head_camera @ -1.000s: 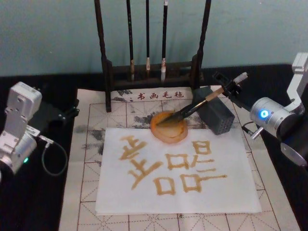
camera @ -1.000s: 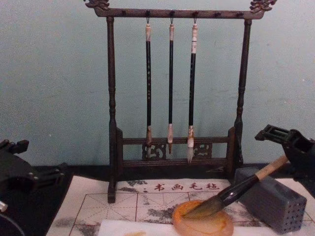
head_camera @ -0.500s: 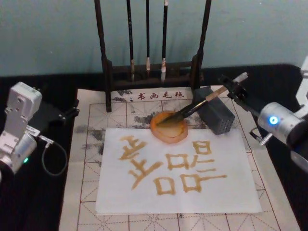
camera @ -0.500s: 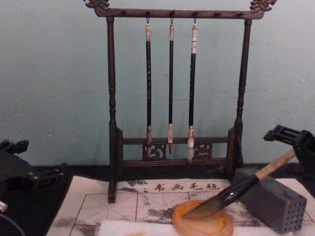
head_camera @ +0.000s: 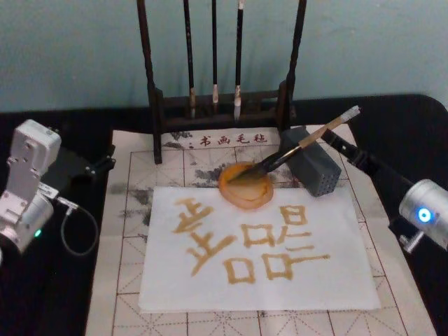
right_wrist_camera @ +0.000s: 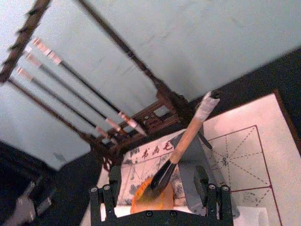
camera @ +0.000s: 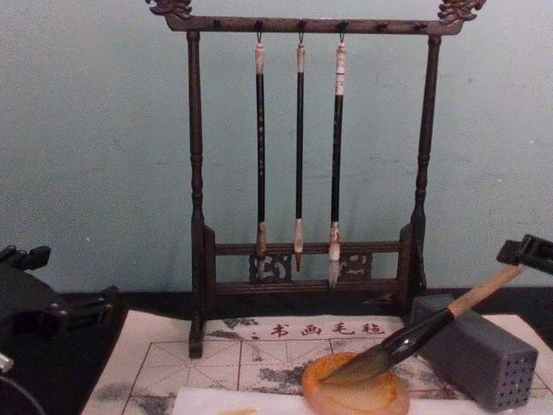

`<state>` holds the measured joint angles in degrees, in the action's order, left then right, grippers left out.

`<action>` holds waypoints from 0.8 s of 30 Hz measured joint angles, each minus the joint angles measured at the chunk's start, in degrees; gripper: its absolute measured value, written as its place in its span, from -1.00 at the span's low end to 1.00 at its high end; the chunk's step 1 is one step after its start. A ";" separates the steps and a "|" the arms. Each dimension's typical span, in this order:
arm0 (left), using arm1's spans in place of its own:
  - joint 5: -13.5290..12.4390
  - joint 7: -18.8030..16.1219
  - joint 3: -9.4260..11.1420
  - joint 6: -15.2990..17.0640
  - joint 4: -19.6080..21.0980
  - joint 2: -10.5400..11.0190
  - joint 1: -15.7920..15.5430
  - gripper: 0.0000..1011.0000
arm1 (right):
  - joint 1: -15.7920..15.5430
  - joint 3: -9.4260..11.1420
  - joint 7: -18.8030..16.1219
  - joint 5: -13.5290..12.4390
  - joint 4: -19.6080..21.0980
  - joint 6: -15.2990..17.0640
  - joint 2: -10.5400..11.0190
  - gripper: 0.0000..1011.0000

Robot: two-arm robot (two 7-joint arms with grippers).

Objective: Pick up the brush from the inkstone, write on the paper, then place the brush back to its original position.

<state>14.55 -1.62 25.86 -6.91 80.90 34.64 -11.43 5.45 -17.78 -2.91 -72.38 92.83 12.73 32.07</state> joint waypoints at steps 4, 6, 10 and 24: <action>0.00 0.00 0.00 0.00 0.00 0.00 0.00 0.98 | -1.84 -1.67 -2.21 4.99 1.91 -3.89 2.36 0.98; 0.00 0.00 0.00 0.00 0.00 0.00 0.00 0.98 | -2.48 -2.21 -2.83 7.51 2.43 -5.64 2.97 0.98; 0.00 0.00 0.00 0.00 0.00 0.00 0.00 0.98 | -3.63 -3.42 -3.80 14.25 2.98 -9.83 3.90 0.98; 0.00 0.00 0.00 0.00 0.00 0.00 0.00 0.98 | -3.76 -8.17 -0.44 40.36 -0.56 -22.56 3.97 0.98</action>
<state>14.55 -1.62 25.86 -6.91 80.90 34.64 -11.43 1.69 -25.96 -3.35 -32.03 92.27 -9.83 36.04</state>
